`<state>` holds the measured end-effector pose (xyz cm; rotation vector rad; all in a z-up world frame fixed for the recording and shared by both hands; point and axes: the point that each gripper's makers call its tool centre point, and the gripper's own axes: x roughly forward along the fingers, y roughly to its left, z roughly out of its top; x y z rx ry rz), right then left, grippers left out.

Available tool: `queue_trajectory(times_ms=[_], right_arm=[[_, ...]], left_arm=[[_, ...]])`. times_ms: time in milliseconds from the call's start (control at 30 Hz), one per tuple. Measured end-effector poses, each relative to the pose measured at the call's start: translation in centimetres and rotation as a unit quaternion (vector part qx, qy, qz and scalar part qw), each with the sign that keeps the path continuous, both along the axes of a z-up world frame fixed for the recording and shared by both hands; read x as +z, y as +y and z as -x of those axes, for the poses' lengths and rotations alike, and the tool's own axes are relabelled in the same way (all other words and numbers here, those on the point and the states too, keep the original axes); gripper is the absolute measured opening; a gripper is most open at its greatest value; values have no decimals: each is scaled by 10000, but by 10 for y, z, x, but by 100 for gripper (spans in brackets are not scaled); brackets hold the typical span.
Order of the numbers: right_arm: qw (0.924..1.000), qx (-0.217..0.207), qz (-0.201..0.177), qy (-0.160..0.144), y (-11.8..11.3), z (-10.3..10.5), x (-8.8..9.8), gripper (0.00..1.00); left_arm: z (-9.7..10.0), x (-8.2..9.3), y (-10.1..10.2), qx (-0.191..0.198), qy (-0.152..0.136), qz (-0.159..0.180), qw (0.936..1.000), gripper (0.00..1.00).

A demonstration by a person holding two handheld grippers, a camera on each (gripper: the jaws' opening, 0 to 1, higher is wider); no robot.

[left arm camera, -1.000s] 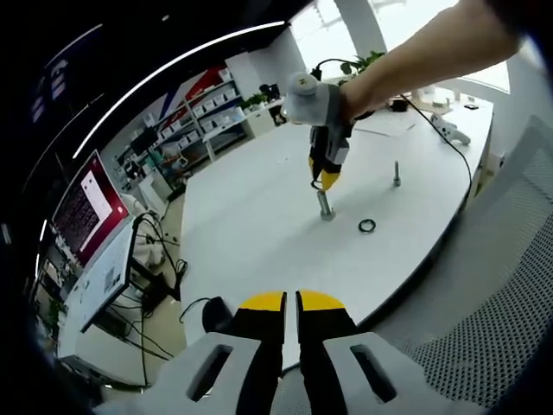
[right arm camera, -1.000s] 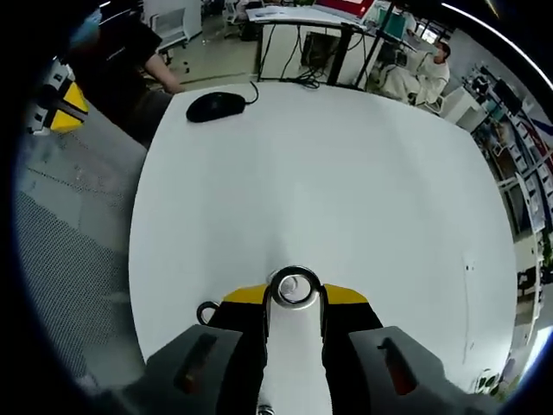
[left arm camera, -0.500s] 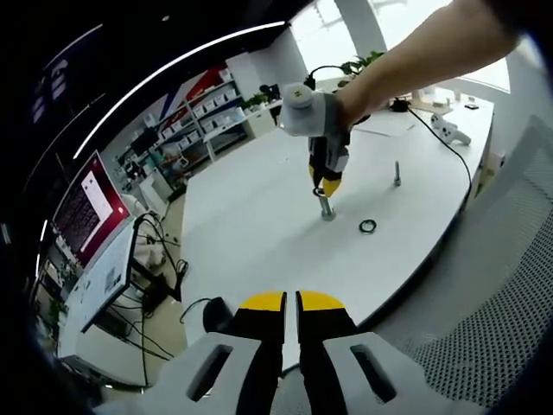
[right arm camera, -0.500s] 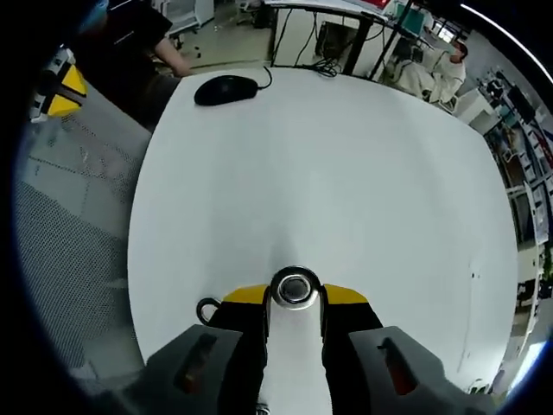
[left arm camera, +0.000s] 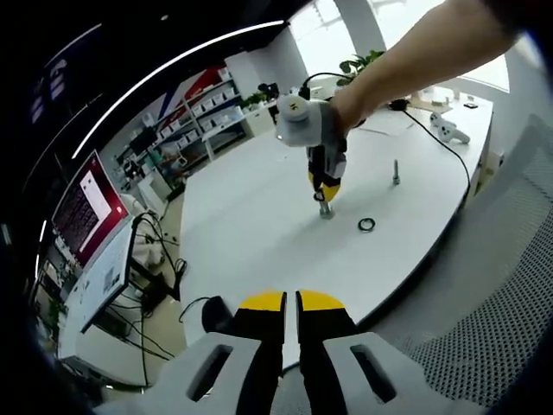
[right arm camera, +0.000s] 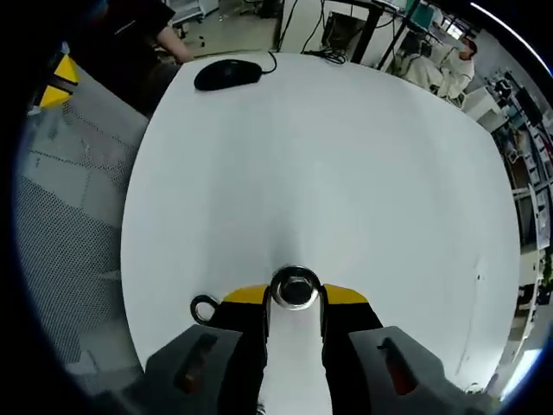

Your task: Place the washer onto the threaded stud by aligning its center hole with the stud, sliding it down to the base, and recovering from edge contact or off-axis alignment until the washer reaches the visible bottom stop.

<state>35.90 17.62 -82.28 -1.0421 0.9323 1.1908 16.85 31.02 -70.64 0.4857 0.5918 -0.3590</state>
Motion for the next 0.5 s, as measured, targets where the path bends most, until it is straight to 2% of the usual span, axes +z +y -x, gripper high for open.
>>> queue_trajectory(times_ms=[500], right_arm=[[9993,-87,254,264,-4,-1,-32,24]], left_arm=[[1,-1,0,-11,33,-6,10000,2]])
